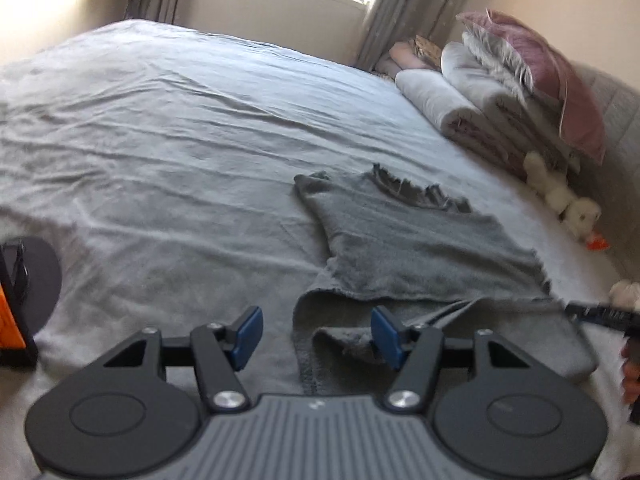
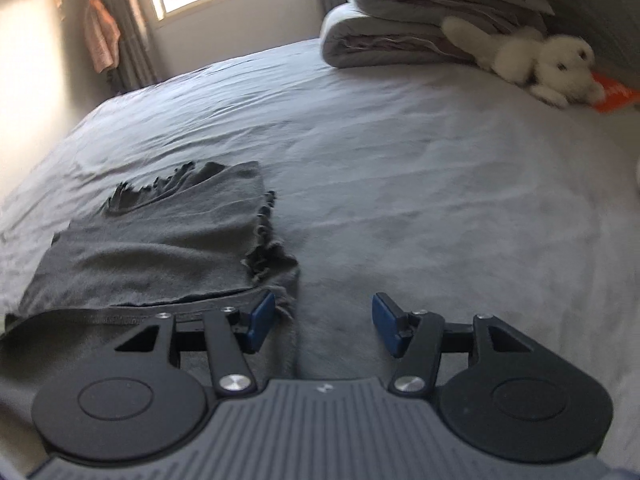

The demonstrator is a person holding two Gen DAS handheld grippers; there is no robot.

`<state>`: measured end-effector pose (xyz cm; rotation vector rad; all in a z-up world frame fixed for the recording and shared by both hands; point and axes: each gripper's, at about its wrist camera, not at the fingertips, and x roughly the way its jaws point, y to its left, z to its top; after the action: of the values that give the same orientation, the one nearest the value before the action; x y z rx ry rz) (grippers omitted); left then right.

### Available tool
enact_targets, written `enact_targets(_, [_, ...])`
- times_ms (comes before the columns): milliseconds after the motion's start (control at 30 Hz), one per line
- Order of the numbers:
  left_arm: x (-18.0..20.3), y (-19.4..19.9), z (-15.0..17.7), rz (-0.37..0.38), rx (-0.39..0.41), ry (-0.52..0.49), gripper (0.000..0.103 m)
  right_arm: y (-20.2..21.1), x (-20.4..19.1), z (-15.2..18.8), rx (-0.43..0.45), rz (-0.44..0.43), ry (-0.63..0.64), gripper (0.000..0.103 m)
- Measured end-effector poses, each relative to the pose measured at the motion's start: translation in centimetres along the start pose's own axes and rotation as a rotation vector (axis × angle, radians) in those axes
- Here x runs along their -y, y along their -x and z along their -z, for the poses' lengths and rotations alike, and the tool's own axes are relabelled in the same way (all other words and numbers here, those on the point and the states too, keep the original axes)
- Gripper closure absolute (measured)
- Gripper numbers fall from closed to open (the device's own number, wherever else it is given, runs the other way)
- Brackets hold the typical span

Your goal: Fold clothes

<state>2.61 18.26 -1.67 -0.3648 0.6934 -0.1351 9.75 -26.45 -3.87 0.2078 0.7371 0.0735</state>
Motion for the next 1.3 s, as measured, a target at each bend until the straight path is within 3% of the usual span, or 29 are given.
enact_targets(100, [-0.7, 1.1, -0.4, 0.112, 0.041, 0.081, 0.044, 0.7, 0.7, 0.1, -0.001, -0.007, -0.038, 0.045])
enact_targets(267, [-0.5, 0.7, -0.2, 0.137, -0.021, 0.082, 0.044, 1.3, 1.0, 0.4, -0.006, -0.017, -0.069, 0.045])
enact_targets(333, [0.2, -0.3, 0.1, 0.112, -0.059, 0.055, 0.044, 1.2, 0.6, 0.5, -0.013, -0.024, -0.055, 0.045])
enact_targets(433, [1.1, -1.8, 0.6, -0.02, -0.101, 0.003, 0.044, 0.9, -0.5, 0.7, -0.026, -0.029, -0.008, 0.045])
enact_targets(500, [1.1, -2.3, 0.8, -0.08, -0.122, -0.01, 0.05, 0.7, -0.8, 0.7, -0.034, -0.022, 0.016, 0.045])
enact_targets(667, [0.6, -1.3, 1.0, -0.084, -0.135, 0.014, 0.049, 0.7, -0.3, 0.7, -0.067, -0.029, 0.015, 0.045])
enact_targets(900, [0.3, 0.4, 2.7, -0.016, -0.176, 0.037, 0.052, 2.7, 1.6, 2.2, -0.129, -0.138, -0.05, 0.045])
enact_targets(967, [0.6, 0.6, 3.4, -0.006, -0.187, 0.043, 0.055, 3.1, 1.9, 2.7, -0.149, -0.168, -0.063, 0.051])
enact_targets(1033, [1.3, 0.8, 4.2, -0.039, -0.175, 0.016, 0.062, 3.2, 1.8, 3.1, -0.162, -0.174, -0.061, 0.067])
enact_targets(1067, [1.7, 0.9, 4.5, -0.068, -0.165, 0.001, 0.072, 3.3, 1.7, 3.3, -0.168, -0.177, -0.06, 0.071])
enact_targets(1133, [2.0, 0.9, 4.7, -0.109, -0.15, -0.014, 0.081, 3.2, 1.5, 3.4, -0.175, -0.18, -0.056, 0.092])
enact_targets(1200, [1.9, 1.1, 4.8, -0.119, -0.142, -0.006, 0.087, 3.2, 1.4, 3.6, -0.179, -0.182, -0.073, 0.094])
enact_targets(1300, [1.8, 1.2, 4.9, -0.121, -0.142, -0.025, 0.086, 3.2, 1.4, 3.7, -0.176, -0.17, -0.073, 0.097])
